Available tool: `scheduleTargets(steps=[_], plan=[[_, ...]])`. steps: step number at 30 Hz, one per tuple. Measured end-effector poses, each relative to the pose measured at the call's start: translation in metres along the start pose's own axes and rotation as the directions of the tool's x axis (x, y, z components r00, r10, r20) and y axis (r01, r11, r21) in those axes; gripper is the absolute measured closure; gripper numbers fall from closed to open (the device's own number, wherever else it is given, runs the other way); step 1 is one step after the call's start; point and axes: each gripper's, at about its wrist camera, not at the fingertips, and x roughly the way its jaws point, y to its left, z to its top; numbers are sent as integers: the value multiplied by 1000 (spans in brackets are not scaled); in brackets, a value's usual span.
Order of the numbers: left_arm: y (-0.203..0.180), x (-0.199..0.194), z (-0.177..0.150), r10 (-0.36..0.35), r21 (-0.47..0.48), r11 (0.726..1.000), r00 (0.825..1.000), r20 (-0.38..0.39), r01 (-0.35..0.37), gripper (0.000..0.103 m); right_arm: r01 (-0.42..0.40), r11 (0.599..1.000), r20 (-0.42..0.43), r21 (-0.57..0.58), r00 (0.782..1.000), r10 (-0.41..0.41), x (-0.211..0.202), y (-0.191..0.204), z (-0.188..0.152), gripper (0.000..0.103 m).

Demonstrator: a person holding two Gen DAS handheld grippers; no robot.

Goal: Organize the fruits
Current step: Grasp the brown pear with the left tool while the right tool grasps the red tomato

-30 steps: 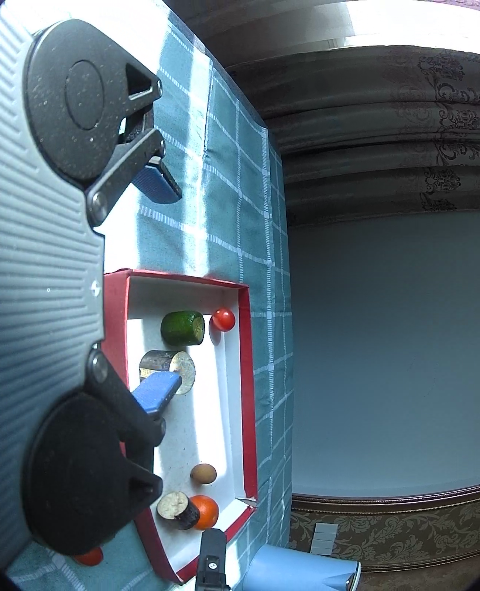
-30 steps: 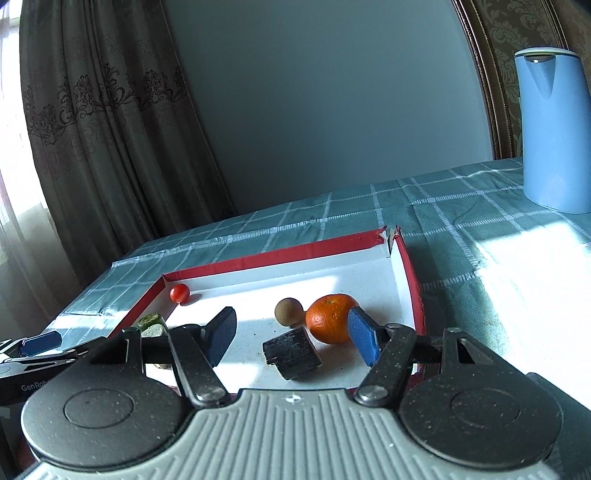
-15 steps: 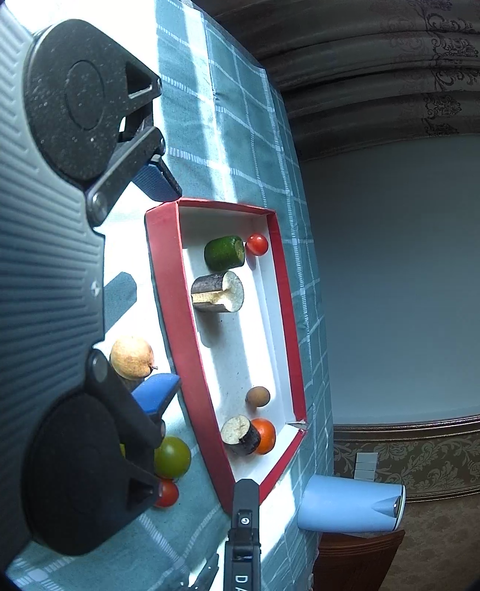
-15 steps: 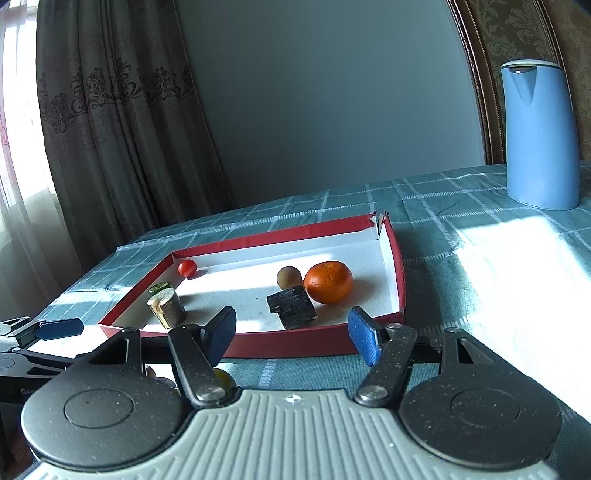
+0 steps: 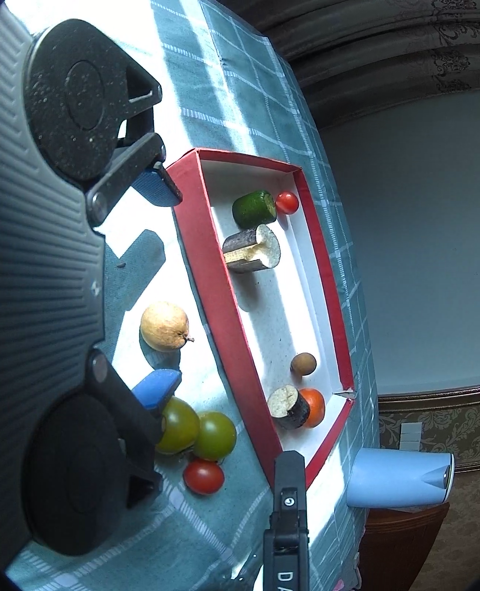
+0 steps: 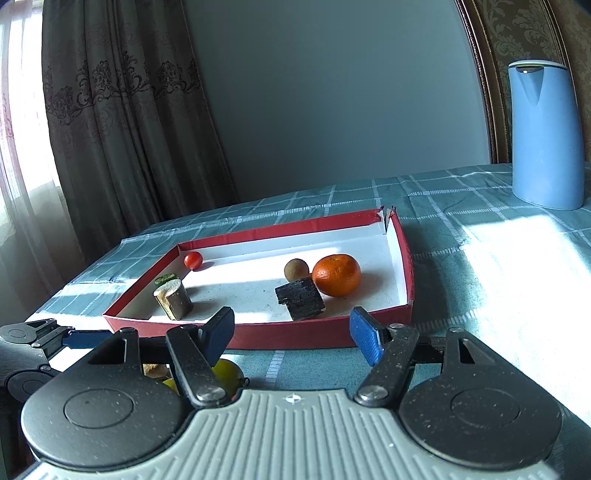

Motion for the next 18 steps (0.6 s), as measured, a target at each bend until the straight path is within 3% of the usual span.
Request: scheduleTargets(steps=[2,4,7,14,18], plan=[[5,2,1,25,-25,999,1000,-1,-25,11,0,1000,-4,-2,1000,0,1,0,0,34],[8,6,2,8,-44,999,999,-32,-10,17,0,1000,-11,-7,1000,0,1,1,-1,34],[5,3,1,-14,-26,1000,1000,-20,14,29,6,1000,-16,-21,1000,-7,2,2,-2,34],[-5,-4,0,-68,29,997,998,2,68,74,25,999,-1,-46,1000,-25,1,4,-2,34],[-7,-5,-1,-49,34,998,999,9,48,76,44,997,21,-58,999,-42,-7,4,-5,34]])
